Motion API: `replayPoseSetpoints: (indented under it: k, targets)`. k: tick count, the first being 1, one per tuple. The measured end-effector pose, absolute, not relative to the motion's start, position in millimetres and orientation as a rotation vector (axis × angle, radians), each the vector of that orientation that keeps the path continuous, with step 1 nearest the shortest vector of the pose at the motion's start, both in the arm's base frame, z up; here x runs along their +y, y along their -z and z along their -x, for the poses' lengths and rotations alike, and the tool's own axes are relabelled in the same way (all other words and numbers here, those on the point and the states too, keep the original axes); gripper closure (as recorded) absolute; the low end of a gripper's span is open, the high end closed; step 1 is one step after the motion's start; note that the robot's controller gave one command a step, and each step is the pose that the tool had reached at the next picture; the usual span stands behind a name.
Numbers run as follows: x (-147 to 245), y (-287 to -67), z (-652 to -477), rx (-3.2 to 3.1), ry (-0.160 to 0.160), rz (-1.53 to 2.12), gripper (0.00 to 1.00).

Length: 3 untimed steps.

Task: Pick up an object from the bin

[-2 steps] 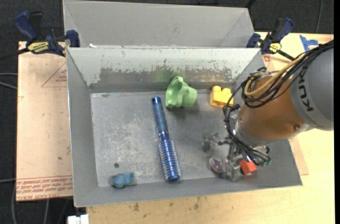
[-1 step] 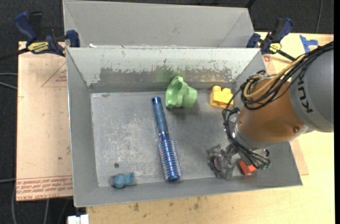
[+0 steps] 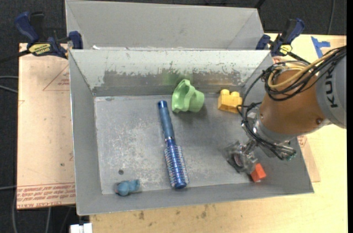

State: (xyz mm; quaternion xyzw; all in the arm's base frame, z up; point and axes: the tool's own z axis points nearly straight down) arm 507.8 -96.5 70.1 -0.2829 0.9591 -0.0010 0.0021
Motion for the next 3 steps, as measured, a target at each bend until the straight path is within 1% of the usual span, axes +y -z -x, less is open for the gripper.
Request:
replayPoseSetpoints:
  k: [1, 2, 3]
  targets:
    - [-94.2, -69.8, -507.1, 3.010, -0.001, 0.891, 0.00]
    - [-119.1, -75.5, -559.7, 2.961, -0.034, 1.026, 0.00]
    - [-130.1, -74.6, -557.6, 2.965, -0.003, 1.031, 1.00]
